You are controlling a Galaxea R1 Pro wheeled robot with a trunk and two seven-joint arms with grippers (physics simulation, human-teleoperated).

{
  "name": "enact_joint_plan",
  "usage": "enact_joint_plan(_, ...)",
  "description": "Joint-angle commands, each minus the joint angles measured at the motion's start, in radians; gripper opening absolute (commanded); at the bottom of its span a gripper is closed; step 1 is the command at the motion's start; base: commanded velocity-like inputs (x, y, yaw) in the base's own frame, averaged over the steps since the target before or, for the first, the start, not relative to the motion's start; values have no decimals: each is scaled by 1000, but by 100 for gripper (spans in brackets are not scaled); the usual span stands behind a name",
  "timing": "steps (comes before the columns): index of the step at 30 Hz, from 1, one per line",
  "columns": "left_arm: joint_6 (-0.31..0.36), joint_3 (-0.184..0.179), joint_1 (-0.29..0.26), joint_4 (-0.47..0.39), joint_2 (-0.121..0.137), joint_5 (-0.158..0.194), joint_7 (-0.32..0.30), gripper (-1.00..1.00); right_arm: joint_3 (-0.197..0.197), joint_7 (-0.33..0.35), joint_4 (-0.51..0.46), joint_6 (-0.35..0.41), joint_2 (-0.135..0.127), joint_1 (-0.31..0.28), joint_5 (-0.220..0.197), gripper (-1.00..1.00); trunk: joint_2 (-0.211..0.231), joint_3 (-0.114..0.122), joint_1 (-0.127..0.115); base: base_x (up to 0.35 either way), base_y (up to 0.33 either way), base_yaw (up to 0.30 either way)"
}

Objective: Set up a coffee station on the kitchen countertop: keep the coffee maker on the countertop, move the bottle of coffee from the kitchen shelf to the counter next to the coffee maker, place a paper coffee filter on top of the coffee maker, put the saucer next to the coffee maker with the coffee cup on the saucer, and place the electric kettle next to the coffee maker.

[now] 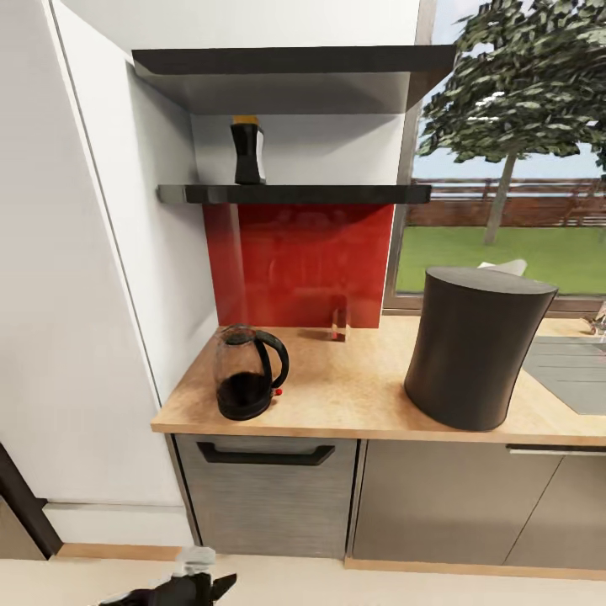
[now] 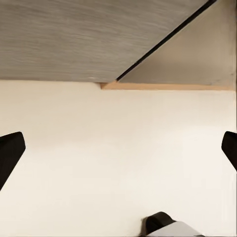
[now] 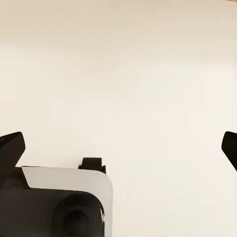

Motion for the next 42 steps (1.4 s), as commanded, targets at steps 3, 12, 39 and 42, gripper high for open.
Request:
enact_joint_plan(3,170,-12,0,-186,-9,-28,-2,100,1,0,1,-3,-1,-1,1,100,-1,-1,0,0,0,0)
enact_joint_plan(12,555,-127,0,-783,-107,-75,-3,100,1,0,2,-3,0,-1,1,100,-1,-1,0,0,0,0)
enact_joint_plan(39,952,173,-959,-991,-340,47,33,100,2,-2,1,-4,-2,-1,1,100,-1,-1,0,0,0,0)
enact_joint_plan(42,952,195,-1105,-877,-340,47,174,100,2,-2,2,-4,-2,-1,1,100,-1,-1,0,0,0,0)
